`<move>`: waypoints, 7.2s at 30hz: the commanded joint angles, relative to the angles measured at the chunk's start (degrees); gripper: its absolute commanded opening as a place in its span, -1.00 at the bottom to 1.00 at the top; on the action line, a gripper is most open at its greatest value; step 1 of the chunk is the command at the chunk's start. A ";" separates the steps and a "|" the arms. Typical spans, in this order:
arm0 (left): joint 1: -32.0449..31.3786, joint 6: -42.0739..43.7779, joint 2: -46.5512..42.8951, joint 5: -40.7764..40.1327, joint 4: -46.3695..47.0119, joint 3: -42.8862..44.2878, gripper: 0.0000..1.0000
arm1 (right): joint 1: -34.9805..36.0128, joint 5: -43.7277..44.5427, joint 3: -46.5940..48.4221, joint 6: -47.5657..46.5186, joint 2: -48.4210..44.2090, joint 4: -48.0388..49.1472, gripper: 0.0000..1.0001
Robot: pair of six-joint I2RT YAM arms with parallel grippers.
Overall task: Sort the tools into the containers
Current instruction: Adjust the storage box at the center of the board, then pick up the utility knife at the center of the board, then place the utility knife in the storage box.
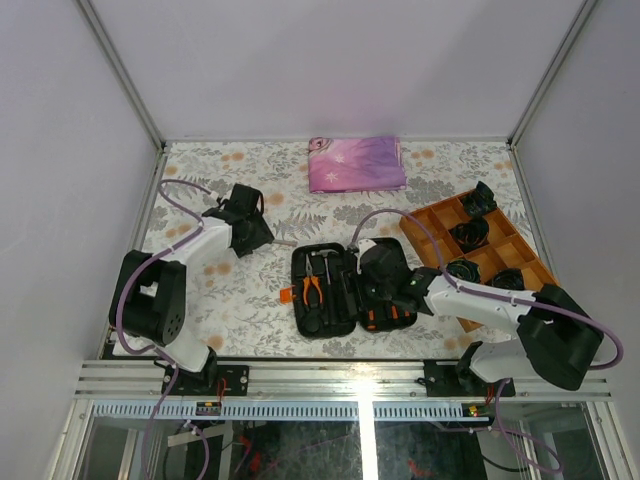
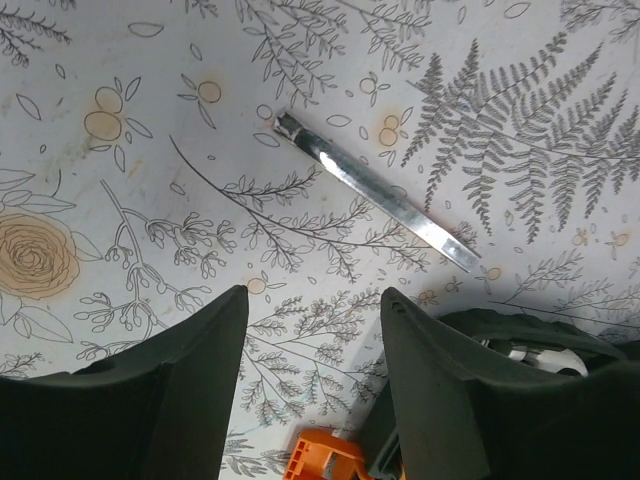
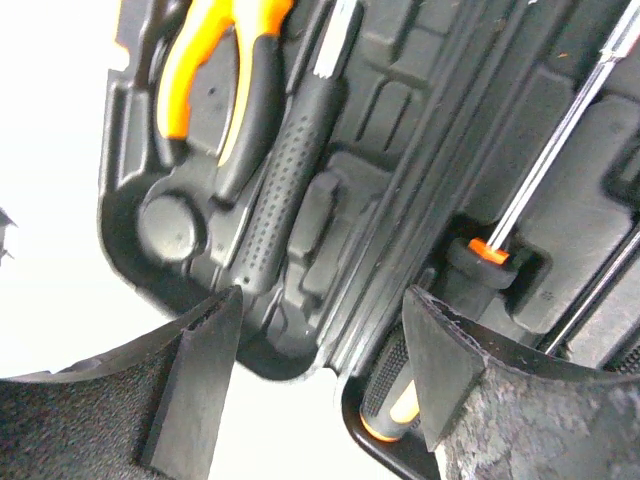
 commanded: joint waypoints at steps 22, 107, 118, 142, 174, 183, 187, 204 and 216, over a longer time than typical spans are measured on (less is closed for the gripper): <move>-7.53 -11.68 11.19 -7.96 -2.66 11.89 0.12 | 0.39 14.62 -4.34 4.05 -19.67 -5.73 0.44; -17.84 -9.77 -34.94 27.40 32.08 -9.54 -0.89 | 0.31 -2.98 -16.10 21.69 -30.15 50.42 0.76; -22.37 -14.86 -36.73 29.47 39.50 -7.86 -0.91 | 0.37 -3.66 -12.93 24.65 -23.99 64.43 0.69; -24.97 -15.88 -37.19 28.67 41.46 -9.44 -0.92 | 0.39 -6.21 -11.91 32.68 -14.27 77.83 -0.21; -24.93 -2.29 -41.40 9.03 -7.52 -2.89 0.23 | 9.24 15.37 -6.91 28.01 -33.40 1.92 -1.00; -24.97 -1.07 -46.84 4.58 -14.69 -7.94 0.23 | 23.31 31.84 6.31 34.58 -19.19 -23.43 -0.99; -24.98 1.11 -46.71 1.12 -14.63 -6.51 0.25 | 25.17 36.66 12.09 38.49 -12.47 -29.55 -1.00; -24.88 4.73 -42.63 -7.95 -9.72 -9.56 0.27 | 13.48 20.20 19.10 26.60 5.89 -26.11 -1.00; -24.88 11.48 -37.46 -13.76 -13.66 -4.35 0.28 | 8.24 12.24 19.95 20.99 14.09 -25.00 -1.00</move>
